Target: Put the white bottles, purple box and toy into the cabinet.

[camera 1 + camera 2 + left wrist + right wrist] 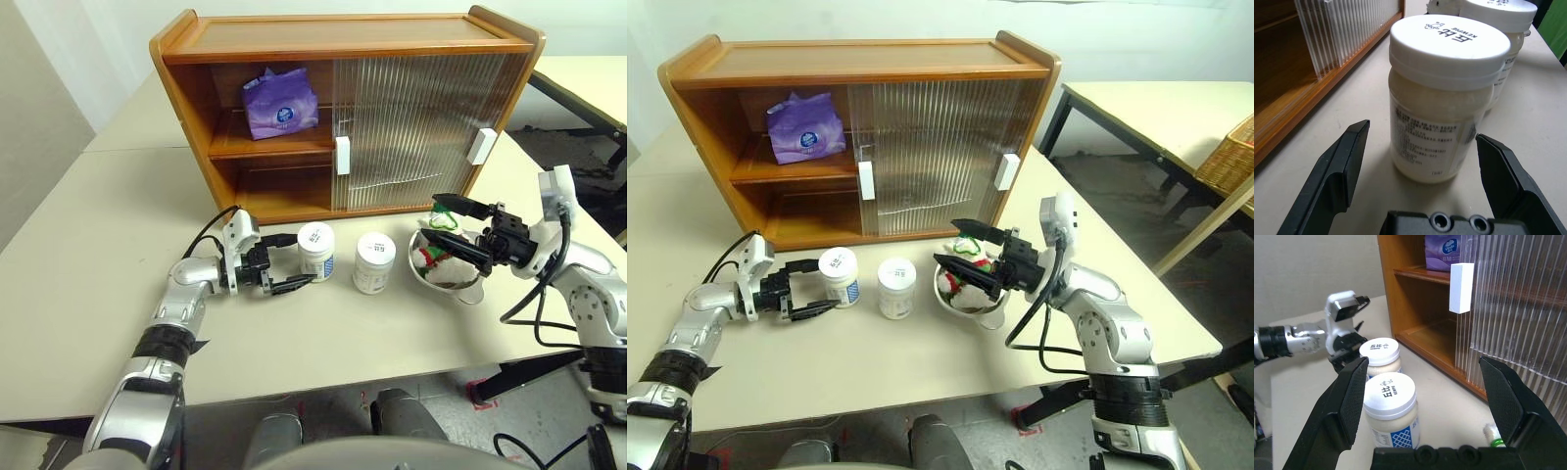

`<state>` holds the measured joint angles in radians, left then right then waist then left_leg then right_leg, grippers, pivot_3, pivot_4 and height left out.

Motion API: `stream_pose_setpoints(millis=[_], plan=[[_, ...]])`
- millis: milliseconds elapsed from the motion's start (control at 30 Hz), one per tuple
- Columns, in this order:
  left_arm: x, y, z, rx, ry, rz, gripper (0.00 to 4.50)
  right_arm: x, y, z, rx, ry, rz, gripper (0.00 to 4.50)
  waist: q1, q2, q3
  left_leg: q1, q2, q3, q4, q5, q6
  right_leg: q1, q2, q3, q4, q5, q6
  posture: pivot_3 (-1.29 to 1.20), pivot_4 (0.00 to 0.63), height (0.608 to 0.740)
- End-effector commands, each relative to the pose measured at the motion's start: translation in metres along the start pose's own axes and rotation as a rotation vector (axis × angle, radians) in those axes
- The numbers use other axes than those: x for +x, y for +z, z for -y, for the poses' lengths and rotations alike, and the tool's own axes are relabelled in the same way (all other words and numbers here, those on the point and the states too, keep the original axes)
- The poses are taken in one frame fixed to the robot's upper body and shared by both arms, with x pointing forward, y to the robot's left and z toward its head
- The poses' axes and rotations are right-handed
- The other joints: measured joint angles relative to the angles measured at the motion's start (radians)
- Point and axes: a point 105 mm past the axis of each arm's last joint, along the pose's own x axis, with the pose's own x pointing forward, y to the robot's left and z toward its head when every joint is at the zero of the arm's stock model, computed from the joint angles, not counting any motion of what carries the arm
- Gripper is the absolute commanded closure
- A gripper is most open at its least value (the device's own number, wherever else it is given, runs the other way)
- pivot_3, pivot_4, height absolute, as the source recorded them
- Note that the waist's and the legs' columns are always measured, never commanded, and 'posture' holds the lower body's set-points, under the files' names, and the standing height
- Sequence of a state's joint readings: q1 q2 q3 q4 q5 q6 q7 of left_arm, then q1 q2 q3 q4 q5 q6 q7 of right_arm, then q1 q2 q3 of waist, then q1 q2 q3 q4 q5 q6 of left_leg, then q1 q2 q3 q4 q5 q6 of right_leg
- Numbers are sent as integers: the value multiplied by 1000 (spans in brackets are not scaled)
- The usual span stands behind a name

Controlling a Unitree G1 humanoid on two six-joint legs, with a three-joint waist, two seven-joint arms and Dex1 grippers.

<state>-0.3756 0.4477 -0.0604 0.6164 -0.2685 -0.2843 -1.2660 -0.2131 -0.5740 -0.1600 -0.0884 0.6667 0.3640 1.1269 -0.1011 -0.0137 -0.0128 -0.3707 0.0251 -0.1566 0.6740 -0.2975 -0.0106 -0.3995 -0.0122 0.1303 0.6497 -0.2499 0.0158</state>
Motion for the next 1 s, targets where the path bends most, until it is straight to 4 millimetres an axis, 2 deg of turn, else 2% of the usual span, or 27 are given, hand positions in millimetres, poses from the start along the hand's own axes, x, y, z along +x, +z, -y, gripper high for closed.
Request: stream_pose_setpoints(millis=[33,300,400,467,500,667,1000], plan=[[4,1,-1,19,-21,-5,31,-1,4,-3,0,8,-5,0,-3,0,0,-2,0,0,0,0,0,0,0,0,0,0,0,-237,0,740],[8,0,-1,17,-28,6,31,0,4,-2,-2,-6,-9,0,-9,0,0,-2,0,0,0,0,0,0,0,0,0,0,1,-240,0,740],[10,-2,-1,11,-27,8,669,0,5,0,-7,-12,-9,0,-9,0,0,-2,0,0,0,0,0,0,0,0,0,-1,1,-239,0,740],[11,-1,-2,10,-25,14,1317,0,5,1,-10,-15,-10,0,-9,0,0,-3,0,0,0,0,0,0,0,0,0,-1,1,-238,0,740],[11,-1,-2,10,-25,16,1427,0,5,1,-10,-16,-10,0,-9,0,0,-3,0,0,1,0,0,0,0,0,0,-1,1,-236,0,740],[9,0,-5,3,7,20,1427,1,4,2,-12,-18,-11,0,-9,0,0,-3,0,0,1,1,1,0,0,0,0,-2,4,-232,0,740],[-16,13,-30,-44,268,68,1427,7,4,-4,11,23,-6,0,-10,0,0,-4,0,0,0,0,1,0,0,-1,0,-2,4,-213,0,740]])
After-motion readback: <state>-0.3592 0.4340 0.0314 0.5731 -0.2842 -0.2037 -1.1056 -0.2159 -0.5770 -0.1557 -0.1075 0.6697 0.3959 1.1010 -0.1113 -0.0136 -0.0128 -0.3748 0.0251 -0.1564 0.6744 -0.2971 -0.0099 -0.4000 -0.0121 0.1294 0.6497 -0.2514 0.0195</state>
